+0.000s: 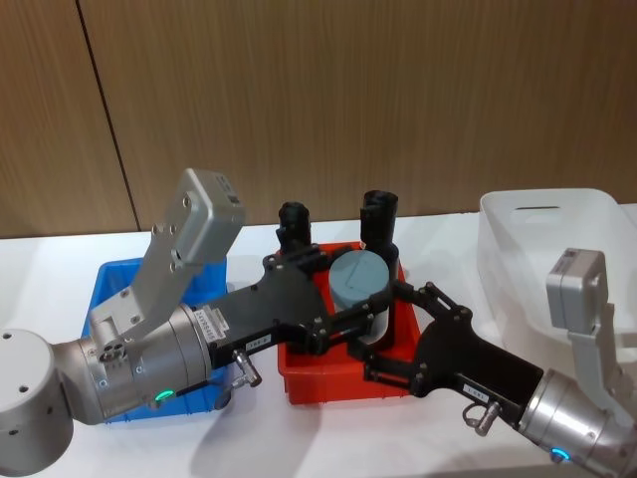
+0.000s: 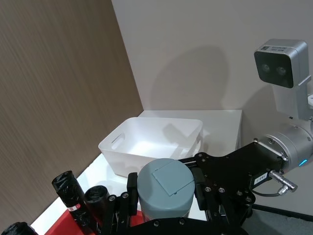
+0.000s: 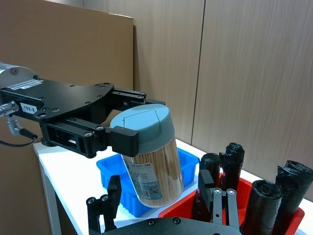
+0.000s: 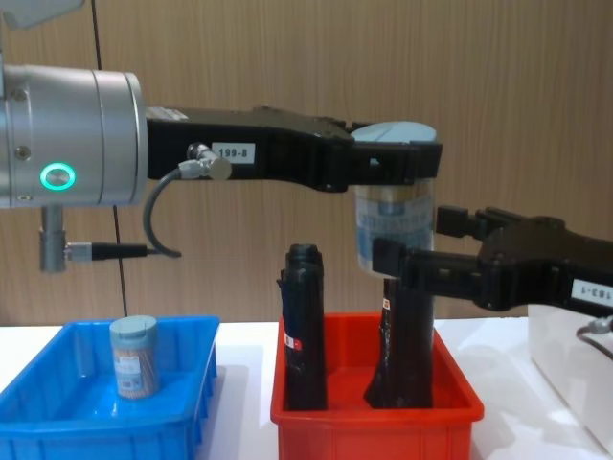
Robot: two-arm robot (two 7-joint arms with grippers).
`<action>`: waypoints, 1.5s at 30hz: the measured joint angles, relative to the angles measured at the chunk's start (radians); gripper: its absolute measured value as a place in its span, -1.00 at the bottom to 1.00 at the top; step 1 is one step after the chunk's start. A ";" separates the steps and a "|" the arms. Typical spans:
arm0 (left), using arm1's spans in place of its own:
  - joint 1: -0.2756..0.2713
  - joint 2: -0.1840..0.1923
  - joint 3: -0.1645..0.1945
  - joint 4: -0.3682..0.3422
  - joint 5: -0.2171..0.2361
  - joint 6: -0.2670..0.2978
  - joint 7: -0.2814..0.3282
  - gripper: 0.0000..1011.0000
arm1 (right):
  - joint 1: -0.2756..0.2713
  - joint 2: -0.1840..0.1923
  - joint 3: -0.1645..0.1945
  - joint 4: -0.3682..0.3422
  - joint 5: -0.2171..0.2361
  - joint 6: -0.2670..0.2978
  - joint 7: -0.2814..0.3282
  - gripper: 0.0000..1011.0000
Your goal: Pick the cotton swabs from the blue box and place them into the white box.
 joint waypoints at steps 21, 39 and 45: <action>0.000 0.000 0.000 0.000 0.000 0.000 0.000 0.32 | 0.010 -0.002 -0.005 0.023 0.002 -0.022 -0.016 0.98; 0.000 0.000 0.000 0.000 0.000 0.000 0.000 0.32 | 0.031 -0.015 -0.018 0.047 0.000 -0.039 0.005 0.81; 0.000 0.000 0.000 0.000 0.000 0.000 0.001 0.32 | 0.040 -0.020 -0.022 0.056 0.000 -0.044 0.013 0.56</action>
